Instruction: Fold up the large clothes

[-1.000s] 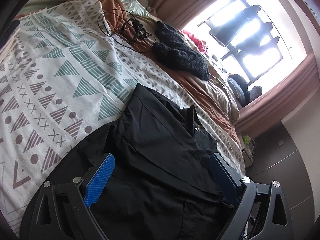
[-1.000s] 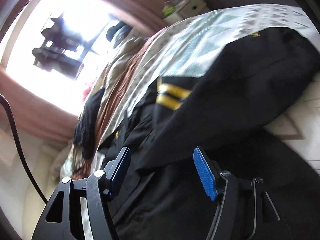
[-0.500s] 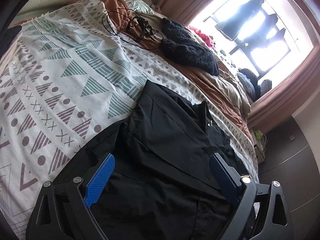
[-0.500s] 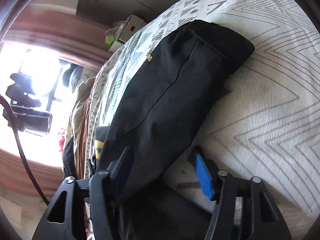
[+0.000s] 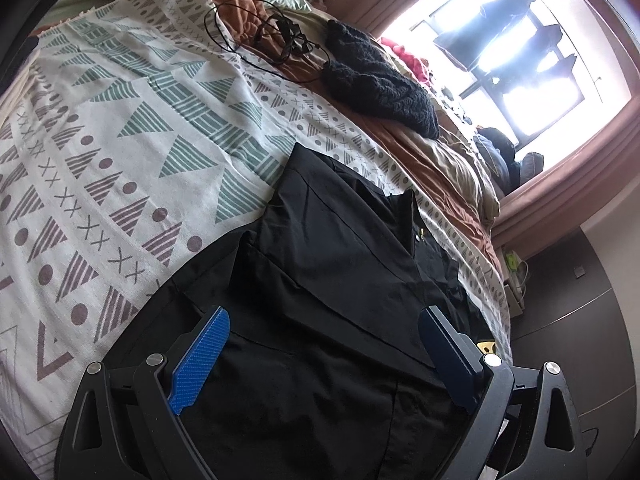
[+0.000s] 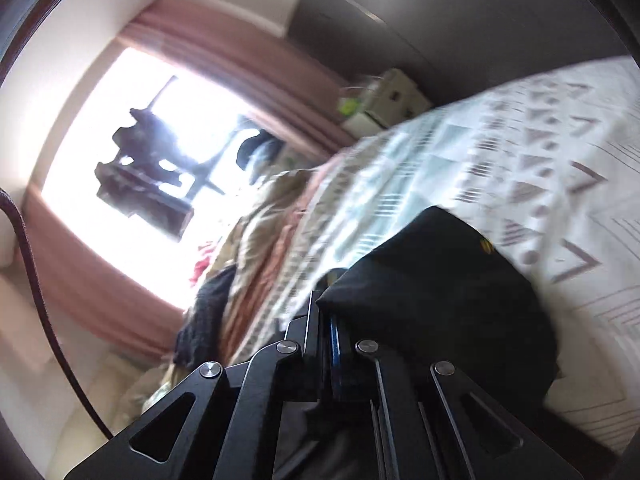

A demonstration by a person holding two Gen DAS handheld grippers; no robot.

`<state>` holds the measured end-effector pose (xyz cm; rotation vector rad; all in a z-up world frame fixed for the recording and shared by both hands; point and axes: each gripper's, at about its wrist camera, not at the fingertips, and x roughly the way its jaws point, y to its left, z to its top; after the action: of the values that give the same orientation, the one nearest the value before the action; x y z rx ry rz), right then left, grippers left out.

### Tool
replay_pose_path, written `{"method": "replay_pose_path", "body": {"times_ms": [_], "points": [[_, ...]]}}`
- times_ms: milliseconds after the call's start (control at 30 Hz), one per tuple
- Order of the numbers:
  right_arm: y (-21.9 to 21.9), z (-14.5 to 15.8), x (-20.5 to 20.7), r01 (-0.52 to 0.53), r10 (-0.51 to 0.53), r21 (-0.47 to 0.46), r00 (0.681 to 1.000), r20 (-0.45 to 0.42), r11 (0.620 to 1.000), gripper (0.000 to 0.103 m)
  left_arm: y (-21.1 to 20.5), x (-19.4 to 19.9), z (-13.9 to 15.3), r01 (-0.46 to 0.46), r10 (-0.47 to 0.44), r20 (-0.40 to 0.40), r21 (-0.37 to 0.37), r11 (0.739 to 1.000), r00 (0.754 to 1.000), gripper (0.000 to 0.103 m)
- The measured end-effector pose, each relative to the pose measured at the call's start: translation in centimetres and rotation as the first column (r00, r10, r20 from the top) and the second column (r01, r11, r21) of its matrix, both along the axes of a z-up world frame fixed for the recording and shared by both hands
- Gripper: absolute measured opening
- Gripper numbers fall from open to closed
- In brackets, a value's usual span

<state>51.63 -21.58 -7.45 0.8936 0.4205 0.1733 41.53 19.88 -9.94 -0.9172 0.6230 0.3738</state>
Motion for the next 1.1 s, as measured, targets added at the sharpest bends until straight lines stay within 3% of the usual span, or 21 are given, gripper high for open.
{"method": "replay_pose_path", "body": {"times_ms": [267, 600, 700, 933, 1033, 1100], "points": [[9.0, 3.2, 0.3, -0.200, 0.201, -0.025, 0.970, 0.133, 0.980, 0.004, 2.2, -1.3, -0.2, -0.031, 0.034, 0.034, -0.072, 0.997, 0.999, 0.096], [19.4, 3.6, 1.9, -0.389, 0.393, -0.058, 0.904, 0.167, 0.919, 0.004, 6.0, -3.9, -1.3, -0.131, 0.143, 0.056, -0.181, 0.975, 0.988, 0.096], [22.8, 2.1, 2.7, -0.463, 0.472, -0.092, 0.871, 0.137, 0.882, 0.004, 6.7, -4.6, -1.4, -0.157, 0.172, 0.060, -0.198, 0.968, 0.983, 0.096], [29.1, -4.2, 5.5, -0.594, 0.595, -0.075, 0.804, -0.020, 0.801, 0.004, 7.4, -5.1, -1.5, -0.182, 0.197, 0.055, -0.206, 0.961, 0.979, 0.096], [32.3, -7.0, 6.6, -0.687, 0.675, -0.067, 0.724, -0.140, 0.723, 0.008, 7.2, -4.7, -1.8, -0.172, 0.187, 0.049, -0.211, 0.962, 0.981, 0.096], [34.1, -8.3, 6.0, -0.732, 0.702, -0.090, 0.676, -0.225, 0.676, 0.019, 7.0, -4.5, -1.7, -0.164, 0.177, 0.046, -0.201, 0.966, 0.983, 0.096]]}}
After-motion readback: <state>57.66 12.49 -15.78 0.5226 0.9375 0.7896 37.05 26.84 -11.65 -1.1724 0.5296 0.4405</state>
